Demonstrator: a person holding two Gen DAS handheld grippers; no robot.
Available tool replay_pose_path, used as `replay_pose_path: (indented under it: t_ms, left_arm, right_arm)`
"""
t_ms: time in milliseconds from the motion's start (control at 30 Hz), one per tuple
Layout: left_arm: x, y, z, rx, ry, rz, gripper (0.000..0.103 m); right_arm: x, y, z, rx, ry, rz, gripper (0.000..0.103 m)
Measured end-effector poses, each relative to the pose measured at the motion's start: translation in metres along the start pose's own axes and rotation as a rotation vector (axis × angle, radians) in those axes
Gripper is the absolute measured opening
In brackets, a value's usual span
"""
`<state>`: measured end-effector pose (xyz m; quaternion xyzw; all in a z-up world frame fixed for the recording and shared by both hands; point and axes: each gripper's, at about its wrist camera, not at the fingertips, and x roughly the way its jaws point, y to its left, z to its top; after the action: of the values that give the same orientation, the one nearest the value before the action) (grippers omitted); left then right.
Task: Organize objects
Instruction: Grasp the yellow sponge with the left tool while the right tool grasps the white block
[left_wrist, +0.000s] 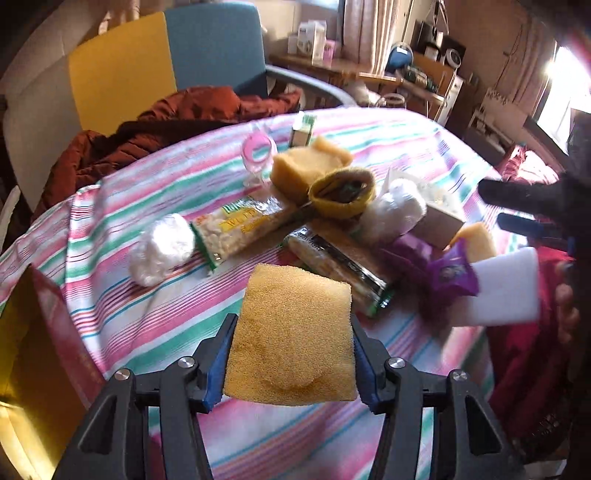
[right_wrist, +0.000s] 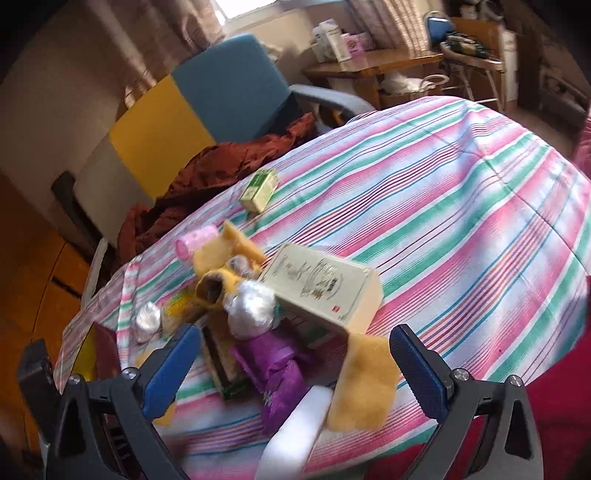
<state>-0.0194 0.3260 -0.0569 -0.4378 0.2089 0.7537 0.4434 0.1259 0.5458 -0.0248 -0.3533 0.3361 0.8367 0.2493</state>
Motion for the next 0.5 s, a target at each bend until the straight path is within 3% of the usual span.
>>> replay_pose_path:
  t_ms: [167,300,500]
  left_arm:
    - [-0.03,0.012,-0.007,-0.049,-0.05,-0.03,0.057]
    - [-0.044,0.019,-0.016,-0.076,-0.067,-0.04,0.057]
    - [-0.06,0.03,-0.031,-0.111,-0.091,-0.047,0.057]
  right_arm:
    - [0.006,0.006,-0.006,-0.085,0.135,-0.015,0.103]
    - [0.015,0.012,-0.021,-0.17,0.241,-0.095,0.1]
    - [0.009,0.015,-0.034,-0.235,0.287,-0.142,0.075]
